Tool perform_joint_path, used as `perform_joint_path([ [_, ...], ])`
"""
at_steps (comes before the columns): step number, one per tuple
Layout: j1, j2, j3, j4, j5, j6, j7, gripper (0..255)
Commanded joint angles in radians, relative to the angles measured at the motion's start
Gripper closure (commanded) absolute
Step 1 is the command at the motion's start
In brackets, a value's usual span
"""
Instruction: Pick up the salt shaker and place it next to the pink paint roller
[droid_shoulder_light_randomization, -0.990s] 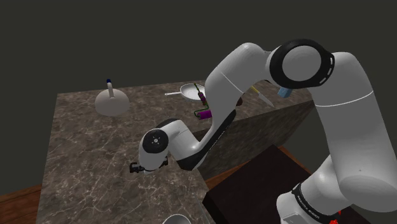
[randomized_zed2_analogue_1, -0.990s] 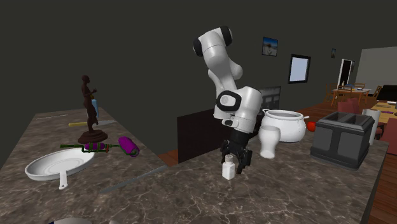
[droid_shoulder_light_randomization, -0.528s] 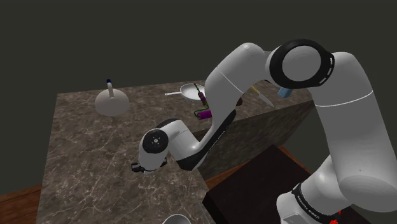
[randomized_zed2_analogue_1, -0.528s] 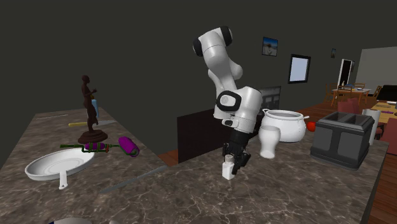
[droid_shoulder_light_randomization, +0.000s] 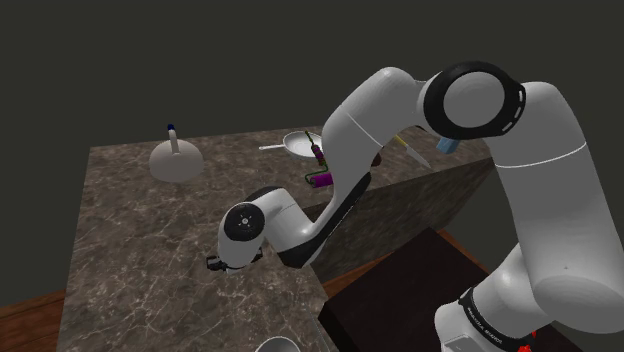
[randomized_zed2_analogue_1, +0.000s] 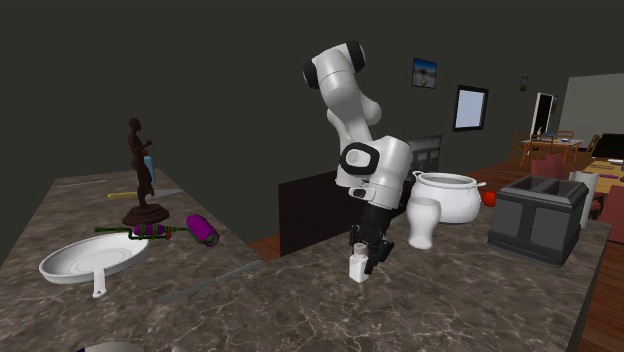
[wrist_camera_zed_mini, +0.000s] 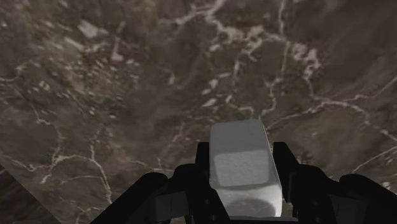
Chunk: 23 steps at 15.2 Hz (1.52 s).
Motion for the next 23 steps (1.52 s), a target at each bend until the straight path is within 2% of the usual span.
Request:
perform_joint_path([
  [1, -0.005, -0.012, 0.006, -0.008, 0.010, -0.003, -0.008, 255],
  [23, -0.137, -0.264, 0.173, -0.124, 0.264, -0.079, -0.211, 255],
])
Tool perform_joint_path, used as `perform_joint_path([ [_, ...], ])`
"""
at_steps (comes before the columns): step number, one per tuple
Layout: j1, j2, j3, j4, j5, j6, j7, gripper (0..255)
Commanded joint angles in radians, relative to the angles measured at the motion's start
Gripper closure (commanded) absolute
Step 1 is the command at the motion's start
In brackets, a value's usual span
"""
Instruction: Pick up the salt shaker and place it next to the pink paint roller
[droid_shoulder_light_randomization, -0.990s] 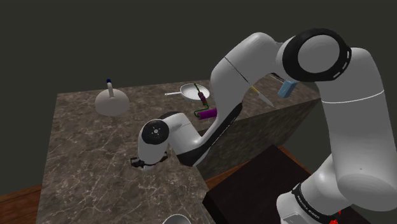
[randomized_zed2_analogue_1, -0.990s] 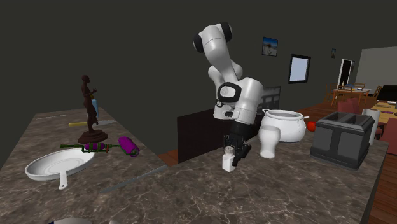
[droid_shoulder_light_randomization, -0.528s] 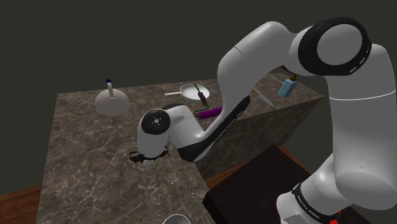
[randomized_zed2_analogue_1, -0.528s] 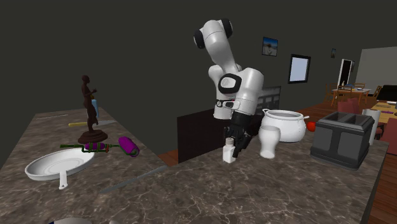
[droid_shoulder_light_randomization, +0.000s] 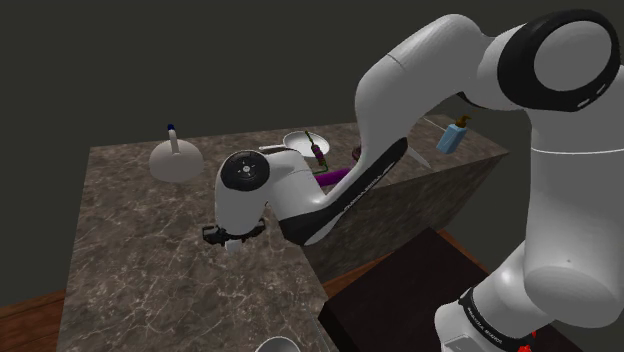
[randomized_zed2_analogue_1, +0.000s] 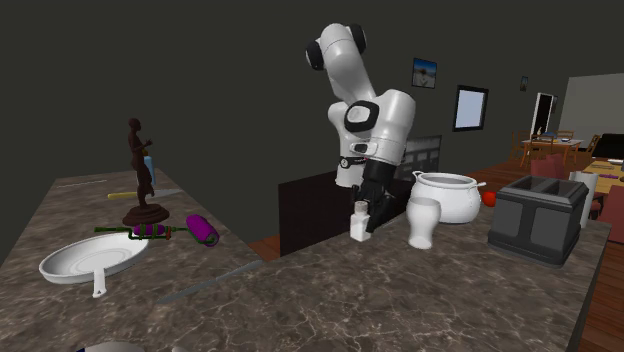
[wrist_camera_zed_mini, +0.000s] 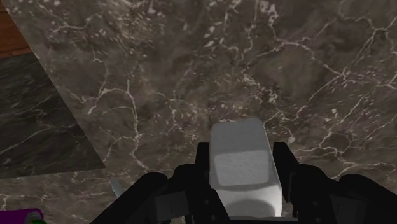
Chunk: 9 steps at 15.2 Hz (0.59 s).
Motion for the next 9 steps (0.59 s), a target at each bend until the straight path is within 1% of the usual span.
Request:
perform_joint_path([
  [1, -0.012, -0.024, 0.019, -0.008, 0.028, -0.010, -0.020, 255],
  [9, -0.066, -0.110, 0.087, -0.025, 0.136, -0.044, -0.106, 255],
])
